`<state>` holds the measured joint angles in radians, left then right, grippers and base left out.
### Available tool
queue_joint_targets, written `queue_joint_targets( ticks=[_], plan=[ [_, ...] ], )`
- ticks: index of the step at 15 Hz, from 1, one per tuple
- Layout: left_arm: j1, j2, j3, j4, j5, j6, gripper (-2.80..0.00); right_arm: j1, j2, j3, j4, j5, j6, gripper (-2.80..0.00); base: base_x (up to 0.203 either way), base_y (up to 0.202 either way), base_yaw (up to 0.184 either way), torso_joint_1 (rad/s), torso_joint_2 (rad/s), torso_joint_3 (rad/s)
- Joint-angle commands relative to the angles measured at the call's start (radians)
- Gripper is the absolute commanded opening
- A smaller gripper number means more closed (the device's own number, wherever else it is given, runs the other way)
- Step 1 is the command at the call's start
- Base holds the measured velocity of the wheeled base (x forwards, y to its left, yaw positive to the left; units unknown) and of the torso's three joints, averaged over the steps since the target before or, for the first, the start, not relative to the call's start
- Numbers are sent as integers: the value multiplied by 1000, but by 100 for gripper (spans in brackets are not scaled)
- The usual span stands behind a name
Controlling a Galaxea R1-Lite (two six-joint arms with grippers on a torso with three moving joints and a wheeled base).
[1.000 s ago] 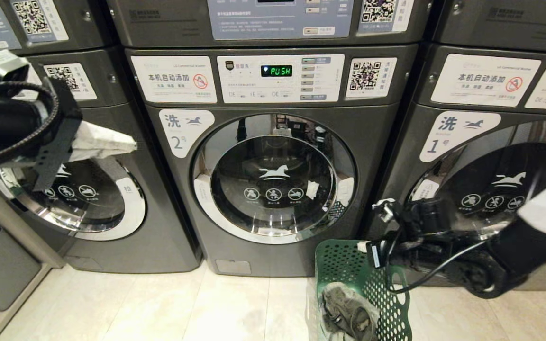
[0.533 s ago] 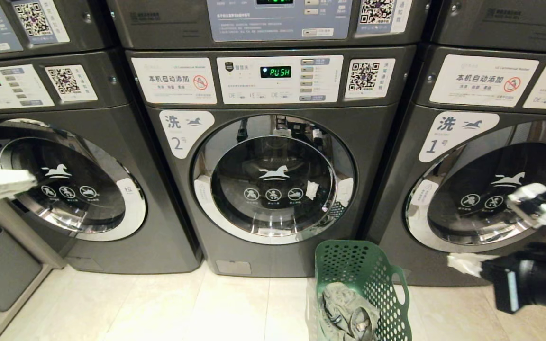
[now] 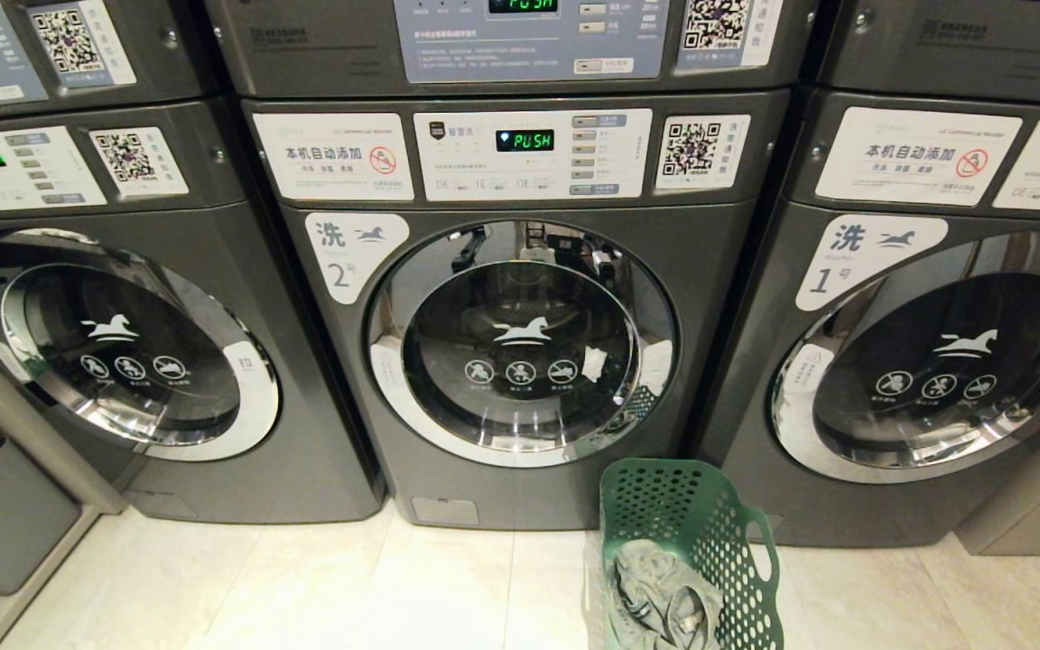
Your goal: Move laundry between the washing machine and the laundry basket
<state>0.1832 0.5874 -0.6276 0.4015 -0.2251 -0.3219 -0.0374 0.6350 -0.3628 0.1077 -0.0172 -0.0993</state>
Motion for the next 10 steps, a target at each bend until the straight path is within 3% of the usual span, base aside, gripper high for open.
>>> queue_joint_targets(
  ticks=[1, 3, 6, 7, 8, 10],
  plan=[
    [4, -89, 121, 8, -2, 226, -280, -6, -112, 99, 1, 9, -54, -280, 0, 0, 0, 0, 0, 0],
    [5, -82, 213, 13, 24, 299, -280, -4, -187, 201, 5, 23, -110, -280, 0, 0, 0, 0, 0, 0],
    [5, -108, 381, 18, 234, 411, -280, -4, -278, 277, 37, 34, -154, -280, 0, 0, 0, 0, 0, 0],
    [5, -126, 401, 14, 264, 429, -280, -3, -285, 278, 44, 43, -161, -280, 0, 0, 0, 0, 0, 0],
    [0, -143, 419, 11, 245, 441, -280, -4, -294, 281, 47, 90, -164, -280, 0, 0, 0, 0, 0, 0],
    [-50, -223, 468, -20, 140, 452, -280, 6, -350, 278, 102, 116, -158, -280, 0, 0, 0, 0, 0, 0]
  ],
)
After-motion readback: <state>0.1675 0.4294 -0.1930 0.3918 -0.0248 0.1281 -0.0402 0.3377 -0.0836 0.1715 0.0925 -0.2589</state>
